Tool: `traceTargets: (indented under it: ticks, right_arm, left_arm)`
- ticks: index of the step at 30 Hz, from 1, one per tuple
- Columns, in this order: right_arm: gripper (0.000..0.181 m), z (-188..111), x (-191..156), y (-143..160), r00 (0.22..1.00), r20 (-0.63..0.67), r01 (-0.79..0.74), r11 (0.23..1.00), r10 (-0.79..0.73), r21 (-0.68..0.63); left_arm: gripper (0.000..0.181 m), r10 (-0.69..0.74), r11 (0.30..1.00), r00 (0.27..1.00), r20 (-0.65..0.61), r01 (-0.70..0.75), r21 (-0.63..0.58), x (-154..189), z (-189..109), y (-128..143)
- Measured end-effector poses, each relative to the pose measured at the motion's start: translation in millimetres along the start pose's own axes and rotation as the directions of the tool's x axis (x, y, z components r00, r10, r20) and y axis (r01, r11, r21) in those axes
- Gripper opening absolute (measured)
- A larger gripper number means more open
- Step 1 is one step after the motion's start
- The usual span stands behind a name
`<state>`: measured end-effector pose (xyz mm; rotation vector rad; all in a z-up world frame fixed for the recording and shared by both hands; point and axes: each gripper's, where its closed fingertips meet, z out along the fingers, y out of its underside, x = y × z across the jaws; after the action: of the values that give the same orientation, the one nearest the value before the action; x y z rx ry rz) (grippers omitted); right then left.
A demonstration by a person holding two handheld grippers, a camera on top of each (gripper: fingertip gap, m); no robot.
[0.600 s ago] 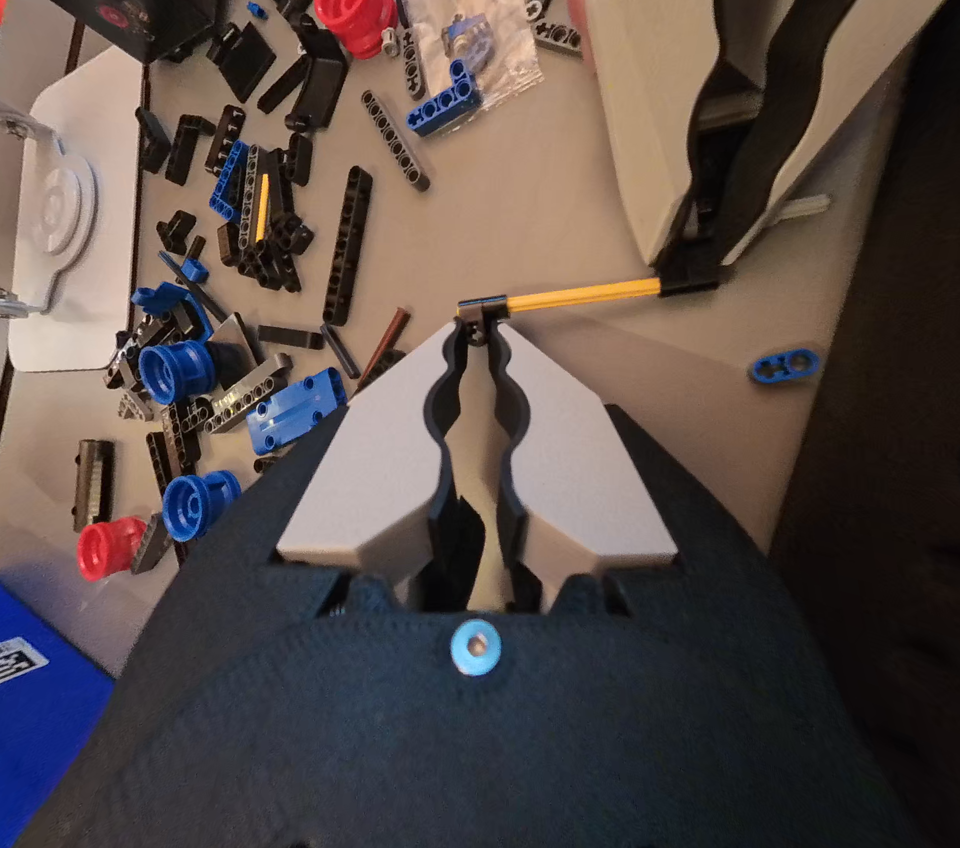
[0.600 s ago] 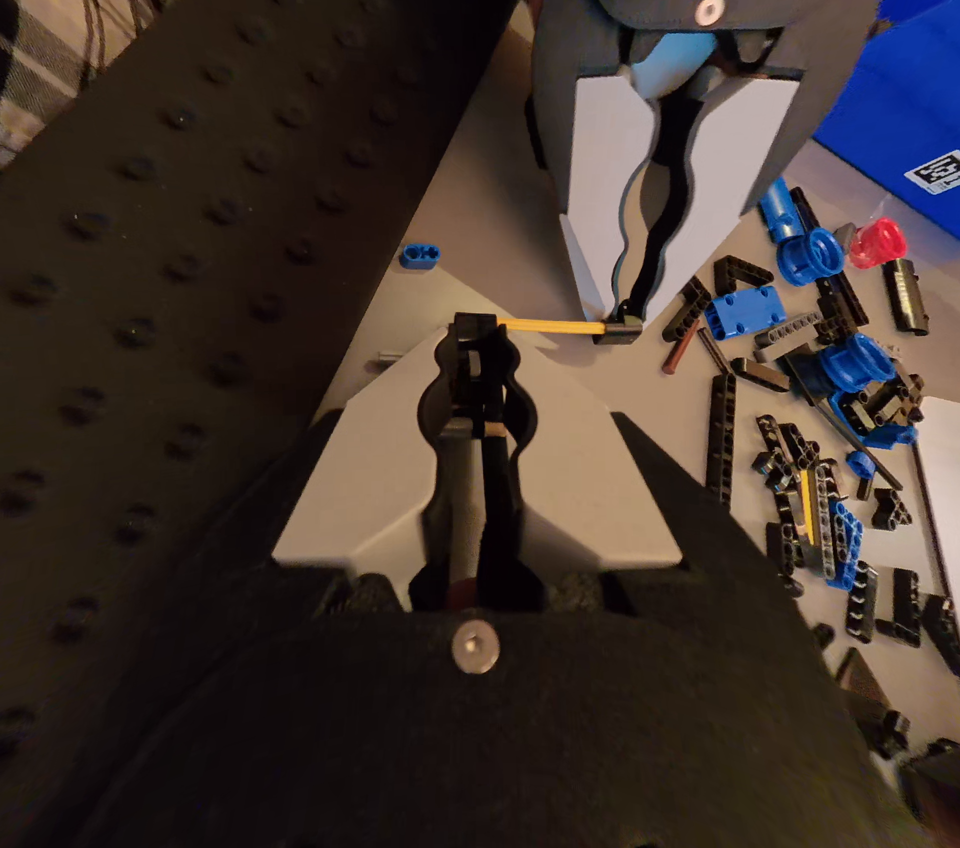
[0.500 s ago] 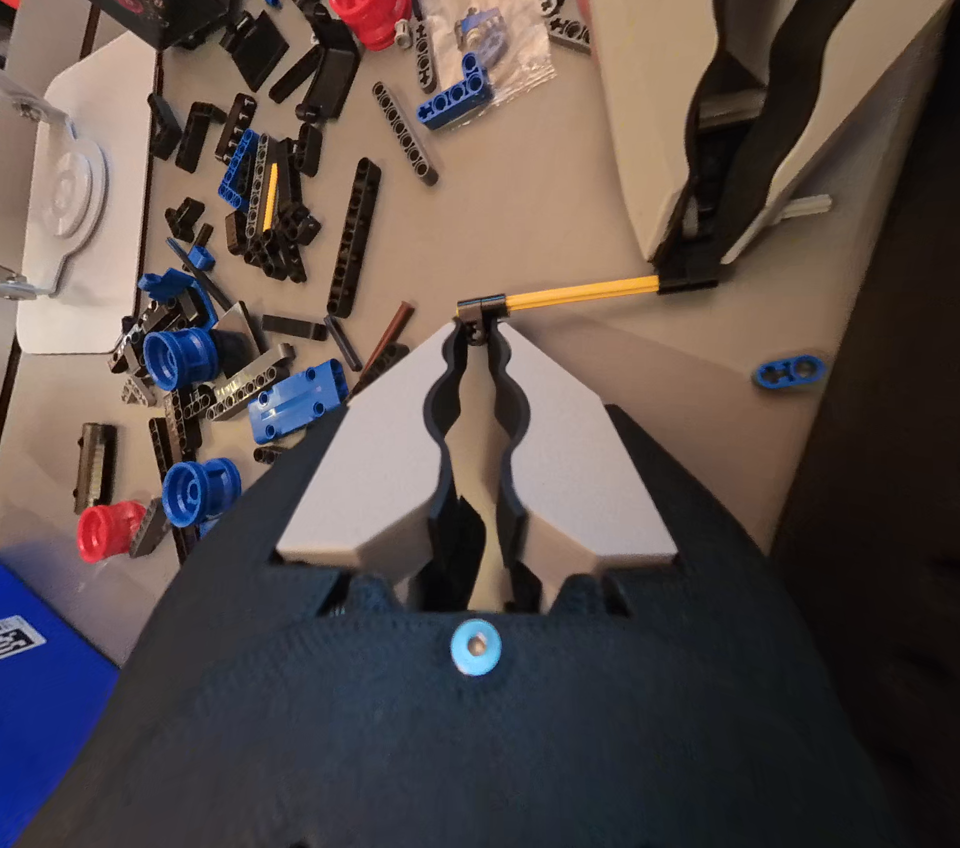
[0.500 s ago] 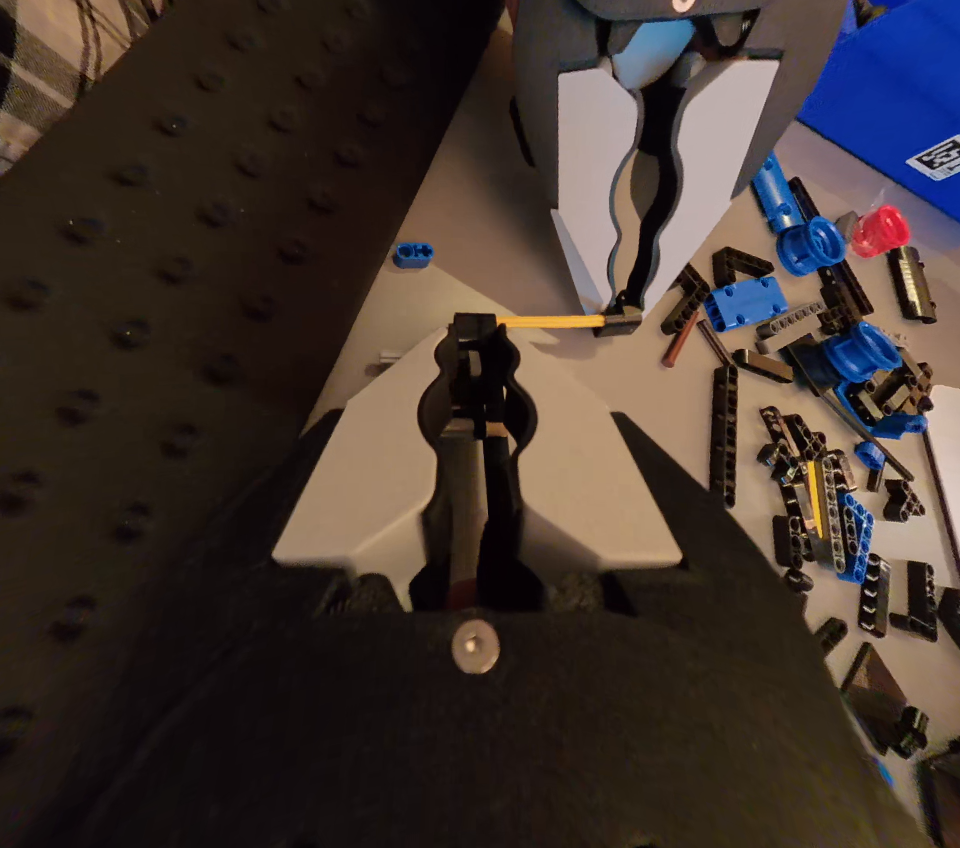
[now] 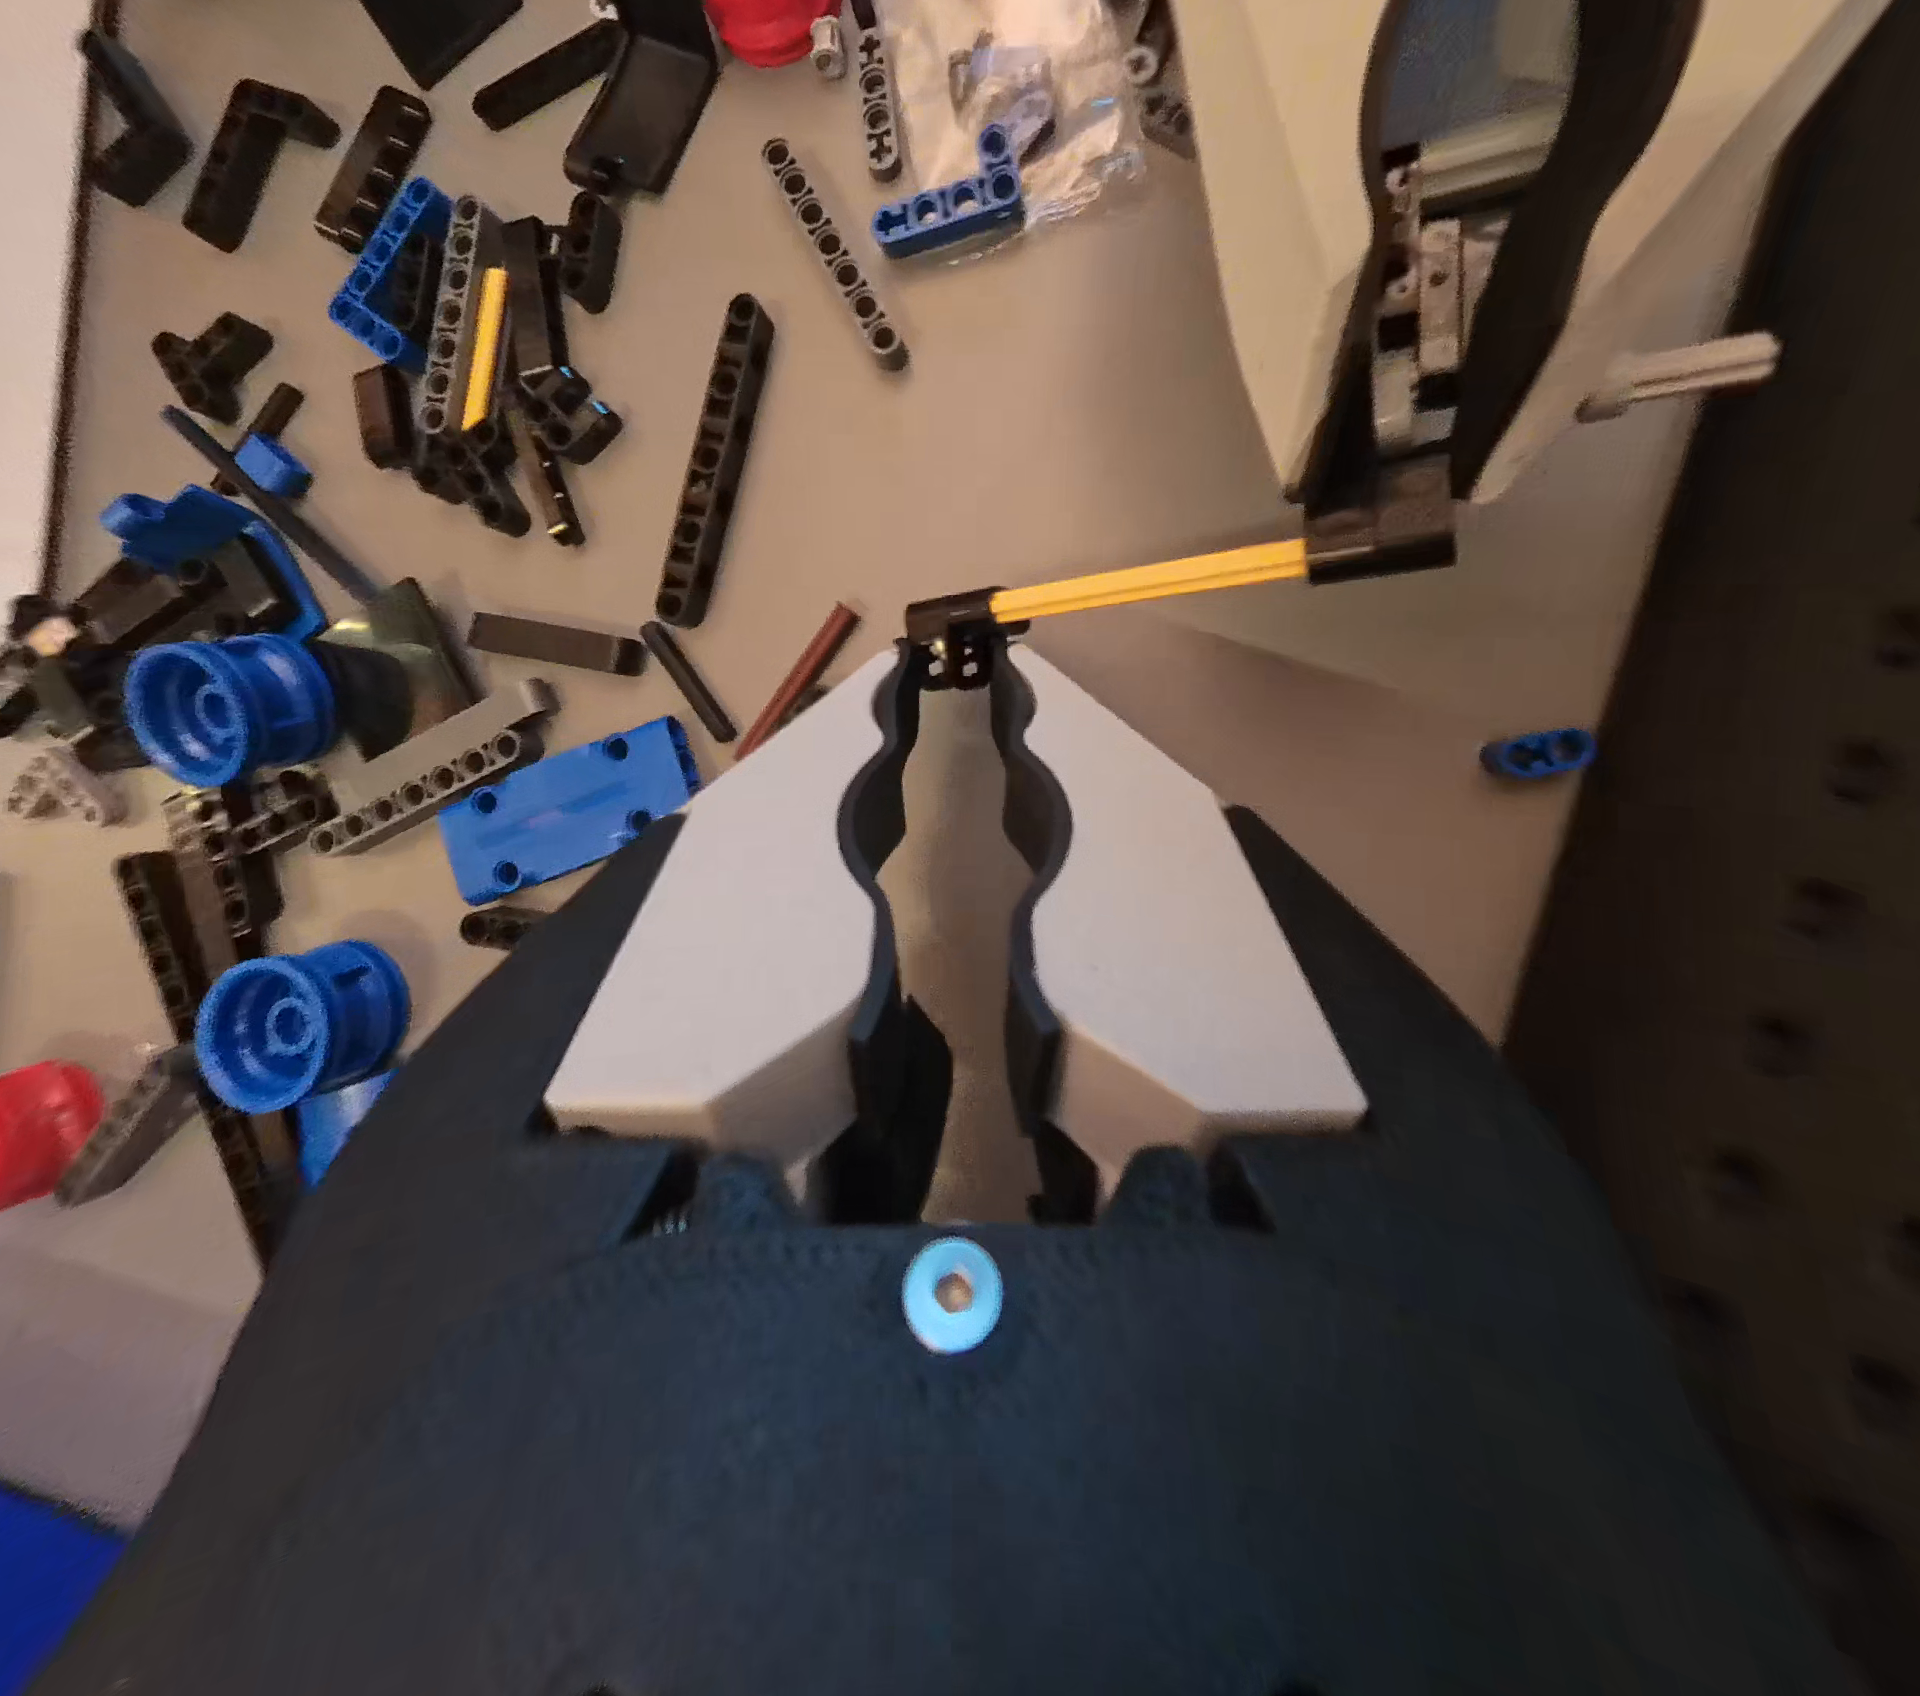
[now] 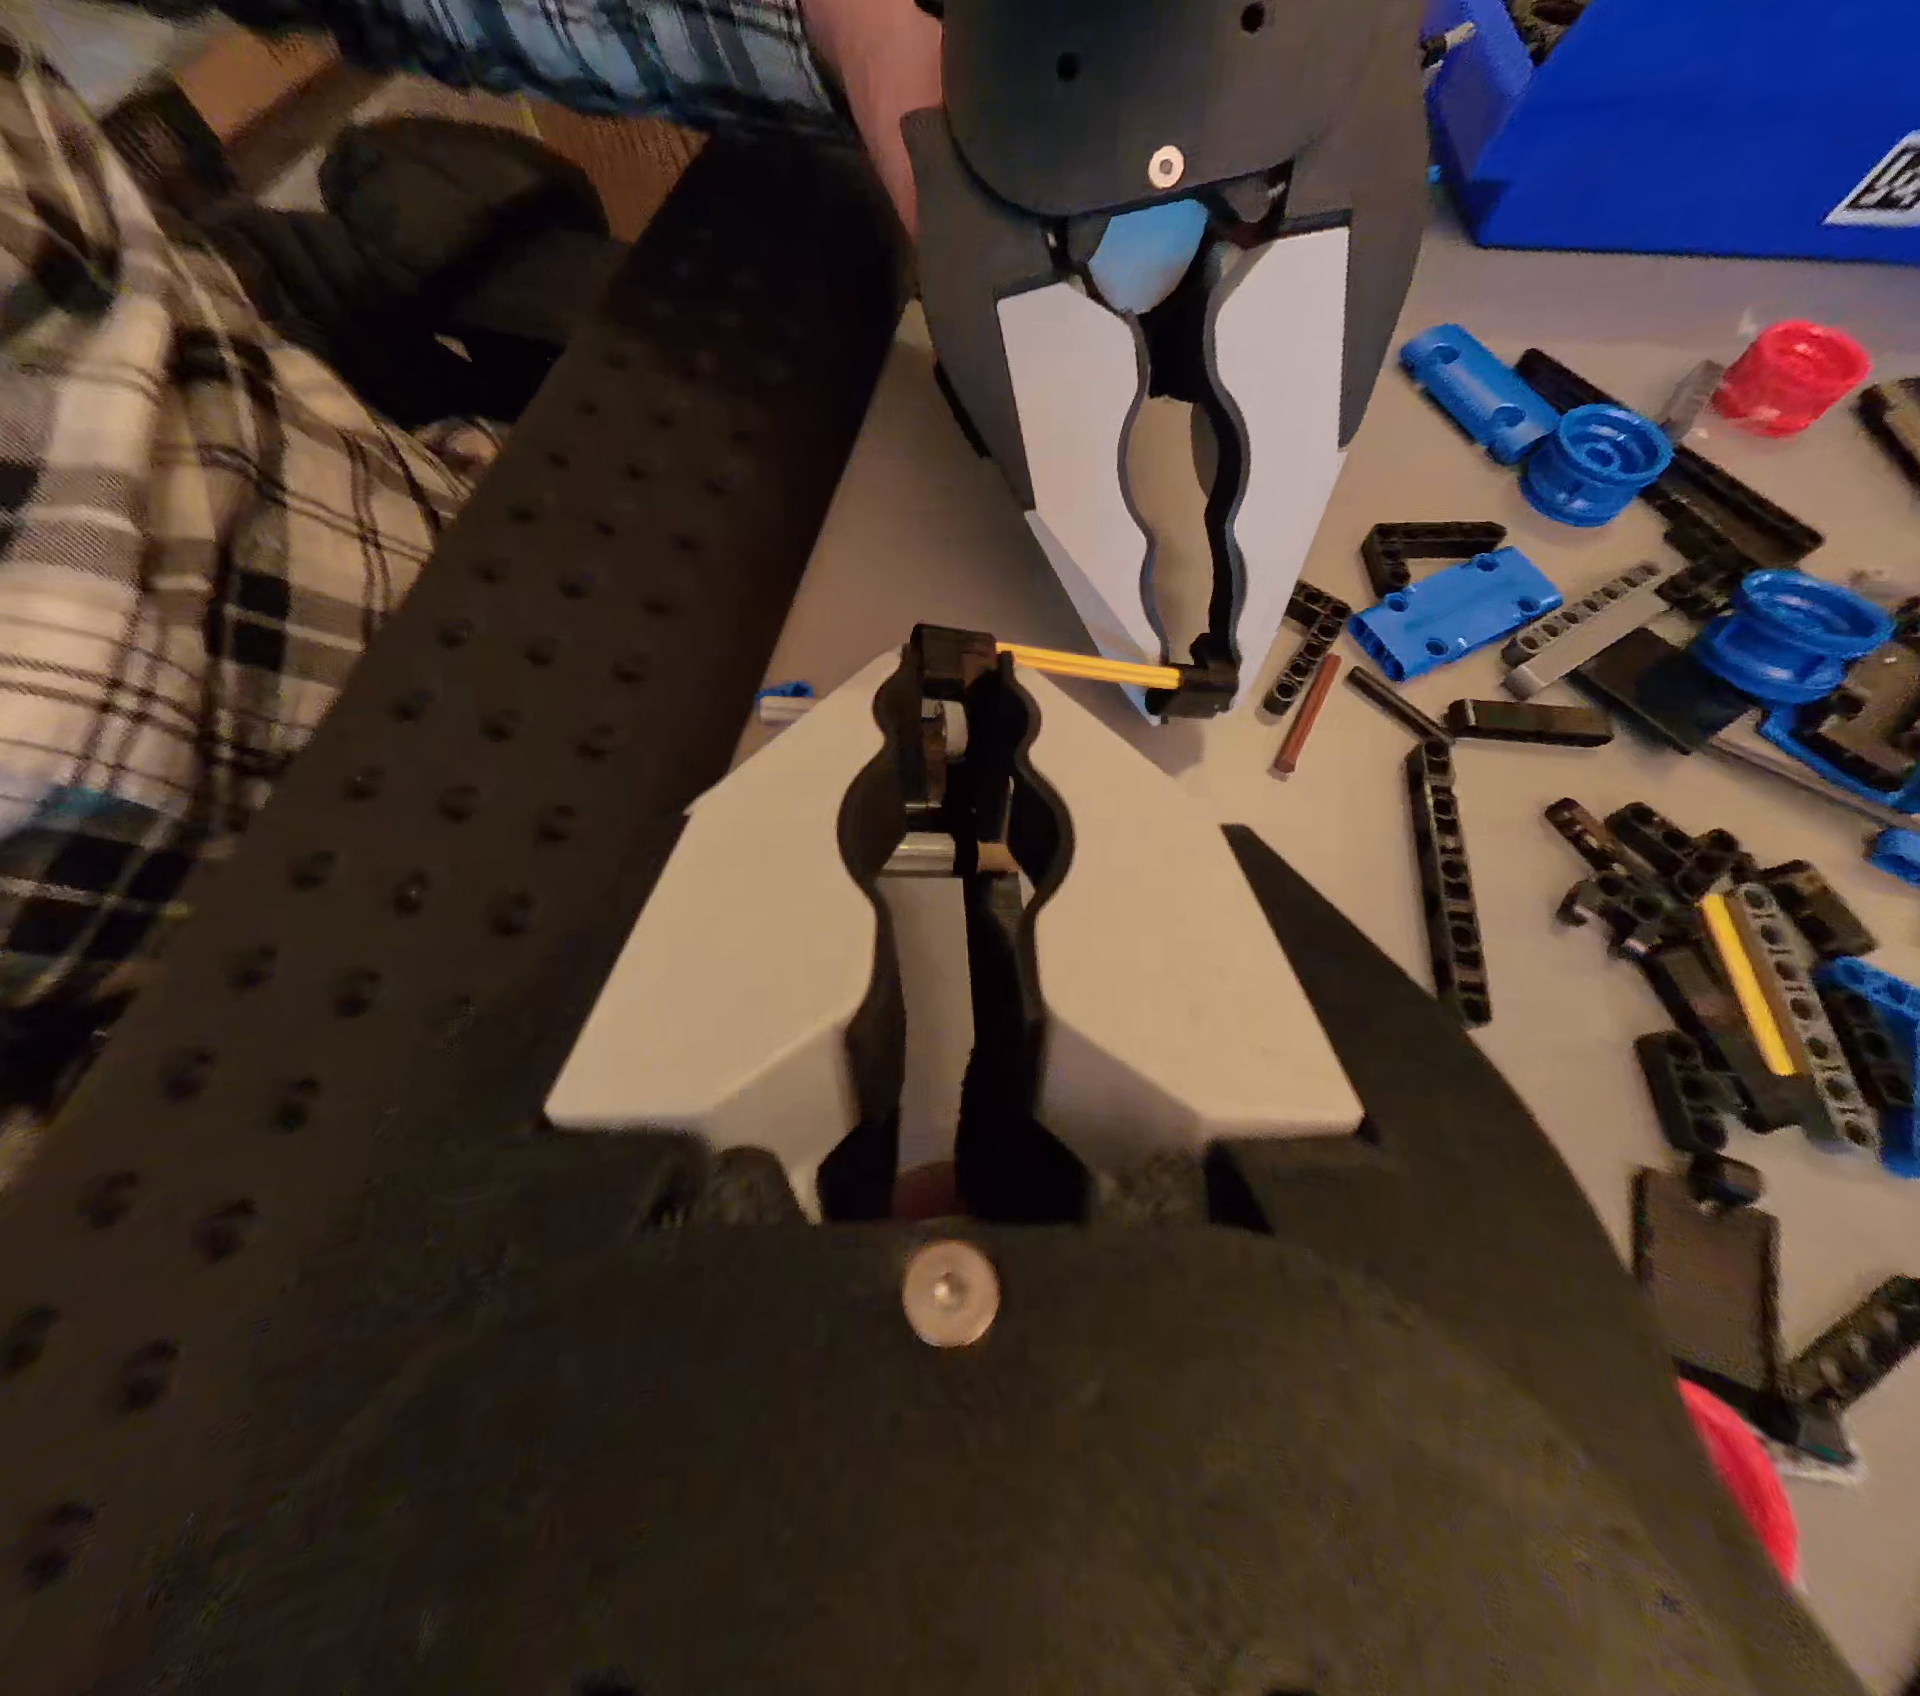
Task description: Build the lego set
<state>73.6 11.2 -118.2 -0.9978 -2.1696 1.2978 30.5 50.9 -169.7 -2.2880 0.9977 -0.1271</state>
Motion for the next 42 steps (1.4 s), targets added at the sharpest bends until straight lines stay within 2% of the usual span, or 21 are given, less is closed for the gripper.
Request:
traceTargets:
  ticks: [1, 3, 5, 7, 10, 12, 14, 16, 19, 22, 25, 28, 33, 35, 37, 39, 42]
  right_arm:
    - [0.012, -1.5, 0.3, -2.2, 0.999, 0.024, -0.043, 0.999, 0.043, 0.007]
    - [0.0, -7.2, 10.3, -11.5, 0.991, 0.025, -0.129, 0.99, 0.128, 0.058]
    - [0.0, -17.2, 19.6, -16.4, 0.98, 0.054, -0.194, 0.978, 0.191, 0.072]
    - [0.0, -19.0, 19.1, -11.5, 0.977, 0.08, -0.202, 0.979, 0.198, 0.035]
    - [0.0, -19.2, 13.6, -7.9, 0.974, 0.095, -0.208, 0.978, 0.206, 0.011]
    - [0.0, -23.7, 4.0, -2.6, 0.988, 0.072, -0.13, 0.991, 0.133, -0.044]
    - [0.011, -27.3, -7.8, 7.7, 0.999, 0.034, -0.031, 0.99, 0.036, -0.136]
    - [0.028, -24.3, -19.5, 19.1, 1.0, 0.018, 0.005, 0.973, -0.001, -0.231]
    - [0.031, -13.5, -27.3, 38.5, 0.999, -0.015, 0.041, 0.942, -0.049, -0.333]
    - [0.03, -9.4, -26.7, 44.5, 1.0, -0.023, -0.011, 0.947, 0.004, -0.32]
    - [0.028, -13.6, -14.5, 40.7, 0.998, -0.06, -0.051, 0.956, 0.035, -0.29]
    - [0.026, -17.7, 10.1, 36.6, 0.991, -0.133, -0.057, 0.955, 0.018, -0.291]
    - [0.035, -1.8, 45.3, 41.8, 0.989, -0.149, -0.058, 0.944, 0.009, -0.326]
    - [0.026, 11.0, 51.2, 49.7, 0.991, -0.131, -0.052, 0.932, 0.005, -0.359]
    - [0.005, 19.2, 51.2, 47.8, 0.994, -0.099, -0.069, 0.937, 0.037, -0.342]
    - [0.004, 19.3, 53.4, 47.4, 0.995, -0.095, -0.067, 0.933, 0.035, -0.354]
    - [0.003, 12.6, 54.1, 41.8, 0.994, -0.101, -0.068, 0.933, 0.034, -0.353]
  left_arm:
    - [0.012, -0.02, 1.0, 0.999, -0.036, 0.02, 0.0, 2.5, 0.5, 0.3]
    - [0.01, 0.0, 0.999, 0.996, -0.09, -0.004, -0.044, 9.0, 4.6, 8.4]
    - [0.007, 0.0, 1.0, 0.983, -0.183, 0.0, -0.001, 29.4, 7.1, -0.9]
    - [0.006, 0.014, 1.0, 0.996, -0.086, -0.015, -0.012, 15.3, 10.1, 0.3]
    - [0.006, -0.028, 1.0, 0.991, -0.131, 0.029, 0.005, 17.0, 7.4, 2.3]
    - [0.005, -0.024, 1.0, 0.992, -0.125, 0.026, 0.012, 17.4, 6.7, 3.5]
    - [0.005, -0.028, 0.999, 0.991, -0.127, 0.031, 0.023, 17.6, 7.0, 2.9]
    - [0.006, -0.01, 0.999, 0.993, -0.12, 0.015, 0.036, 17.0, 8.2, 1.6]
    - [0.006, 0.045, 0.998, 0.997, -0.066, -0.042, 0.041, 14.7, 10.1, -0.6]
    - [0.001, 0.107, 0.992, 0.994, 0.016, -0.107, 0.073, 9.7, 8.7, -9.3]
    - [0.01, 0.13, 0.99, 0.99, 0.052, -0.132, 0.041, 5.6, 10.3, -5.4]
    - [0.022, 0.071, 0.996, 0.996, 0.044, -0.073, 0.055, 8.2, 3.8, -7.2]
    - [0.019, 0.013, 0.998, 1.0, 0.001, -0.013, 0.068, 34.2, -6.2, -10.3]
    - [0.019, -0.002, 0.996, 1.0, -0.012, 0.003, 0.09, 44.7, -9.6, -13.1]
    - [0.02, 0.004, 0.994, 1.0, -0.018, -0.002, 0.111, 55.6, -11.7, -17.2]
    - [0.024, 0.029, 0.993, 0.999, 0.023, -0.031, 0.117, 57.6, -11.8, -18.8]
    - [0.024, 0.025, 0.992, 0.99, 0.136, -0.041, 0.12, 39.4, -14.5, -18.4]
